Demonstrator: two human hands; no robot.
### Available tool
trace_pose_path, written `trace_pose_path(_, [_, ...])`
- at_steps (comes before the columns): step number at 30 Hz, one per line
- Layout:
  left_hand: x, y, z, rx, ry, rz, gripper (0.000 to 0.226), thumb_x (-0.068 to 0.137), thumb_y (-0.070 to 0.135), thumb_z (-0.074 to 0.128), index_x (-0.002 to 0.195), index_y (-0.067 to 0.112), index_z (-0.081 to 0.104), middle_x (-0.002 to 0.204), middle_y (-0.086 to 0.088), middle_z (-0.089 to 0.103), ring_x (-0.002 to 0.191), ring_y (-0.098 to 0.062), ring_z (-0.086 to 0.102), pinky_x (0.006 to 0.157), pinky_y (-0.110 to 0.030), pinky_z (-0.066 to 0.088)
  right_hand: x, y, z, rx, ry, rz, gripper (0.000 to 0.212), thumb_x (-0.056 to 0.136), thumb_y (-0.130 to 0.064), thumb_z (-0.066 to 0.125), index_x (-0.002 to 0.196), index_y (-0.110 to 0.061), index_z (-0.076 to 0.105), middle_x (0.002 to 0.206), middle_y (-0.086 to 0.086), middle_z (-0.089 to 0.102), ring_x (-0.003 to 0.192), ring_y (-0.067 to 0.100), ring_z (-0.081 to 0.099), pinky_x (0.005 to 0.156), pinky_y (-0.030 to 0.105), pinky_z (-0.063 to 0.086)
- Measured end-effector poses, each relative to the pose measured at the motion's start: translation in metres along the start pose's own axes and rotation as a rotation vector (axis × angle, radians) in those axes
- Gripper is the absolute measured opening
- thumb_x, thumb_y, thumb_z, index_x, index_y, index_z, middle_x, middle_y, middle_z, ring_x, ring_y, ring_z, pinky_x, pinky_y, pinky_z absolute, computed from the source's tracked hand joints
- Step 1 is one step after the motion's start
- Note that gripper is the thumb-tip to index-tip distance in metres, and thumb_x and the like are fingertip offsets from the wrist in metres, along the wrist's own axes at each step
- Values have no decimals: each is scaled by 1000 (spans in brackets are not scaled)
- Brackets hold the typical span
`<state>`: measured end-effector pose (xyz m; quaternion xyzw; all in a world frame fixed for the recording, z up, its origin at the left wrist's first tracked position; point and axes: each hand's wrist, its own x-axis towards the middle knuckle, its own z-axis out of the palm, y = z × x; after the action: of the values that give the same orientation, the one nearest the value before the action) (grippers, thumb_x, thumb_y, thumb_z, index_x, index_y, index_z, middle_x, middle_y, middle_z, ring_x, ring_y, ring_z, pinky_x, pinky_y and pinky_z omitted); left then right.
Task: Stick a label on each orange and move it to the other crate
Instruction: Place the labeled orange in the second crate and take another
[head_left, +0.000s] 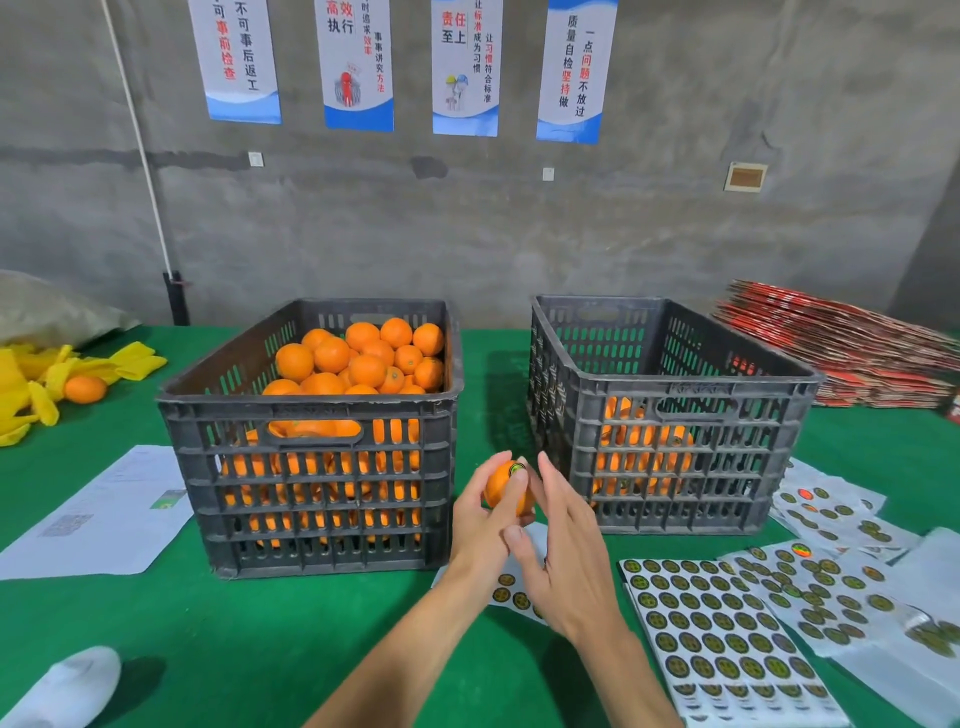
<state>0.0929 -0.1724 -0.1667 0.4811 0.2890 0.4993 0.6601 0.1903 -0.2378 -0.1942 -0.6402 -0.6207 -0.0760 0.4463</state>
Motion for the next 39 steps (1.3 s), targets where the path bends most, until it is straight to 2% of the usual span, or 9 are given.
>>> trace_pose_path(3, [2,0,-3,-1,0,-10,25,97,18,72,120,26,72,124,-10,68,111,-29,70,93,-51,60,-1,0,-1,-73,10,-10,75,101,-69,31,163,-36,4,161,-14,36,148,5,32,117,36,35])
trace_pose_path(9, [-1,5,-1,136,-21,24,24,98,24,69,115,41,73,116,12,74,107,-9,70,95,-37,60,0,-11,6,-98,173,85,66,104,-51,39,163,-31,14,146,-22,53,137,-1,45,109,21,37])
trace_pose_path(16, [-2,17,1,205,20,166,27,100,24,66,121,41,69,126,12,67,114,-10,66,100,-36,57,15,-15,1,-255,290,217,59,105,-53,36,151,-18,46,129,2,69,116,20,66,88,33,53])
trace_pose_path(20, [4,33,-3,219,-140,212,48,99,24,68,143,40,56,140,11,59,118,-3,64,96,-29,57,28,-16,-14,209,99,313,60,97,-77,30,146,-46,45,129,-13,68,112,8,66,91,31,54])
trace_pose_path(24, [14,49,2,186,-229,191,66,98,37,67,157,35,36,146,6,55,121,-5,64,103,-34,55,61,-30,-21,758,49,379,42,101,-57,50,142,-47,54,136,-7,66,119,9,66,98,36,57])
trace_pose_path(31, [50,109,5,422,-349,299,65,103,37,58,161,28,29,161,2,37,127,-1,59,108,-36,52,124,-46,-44,840,166,312,31,104,-36,57,134,-32,62,127,5,69,104,15,70,85,31,61])
trace_pose_path(34, [70,147,-13,758,-183,598,52,99,32,66,148,26,50,160,9,33,137,0,44,97,-9,46,143,-34,-58,418,287,284,39,103,-38,58,140,-29,59,128,3,65,101,9,63,95,32,53])
trace_pose_path(37, [103,189,-61,1101,137,701,31,97,29,66,126,23,67,140,-1,58,128,-20,56,106,-37,50,154,-10,-77,-46,348,214,40,103,-37,55,143,-30,54,137,5,53,114,24,56,96,39,46])
trace_pose_path(39, [128,207,-97,1399,240,453,35,95,29,68,126,15,68,133,-13,64,126,-33,58,108,-44,46,161,5,-87,-154,328,213,38,104,-32,55,142,-28,54,143,7,48,120,32,52,97,44,45])
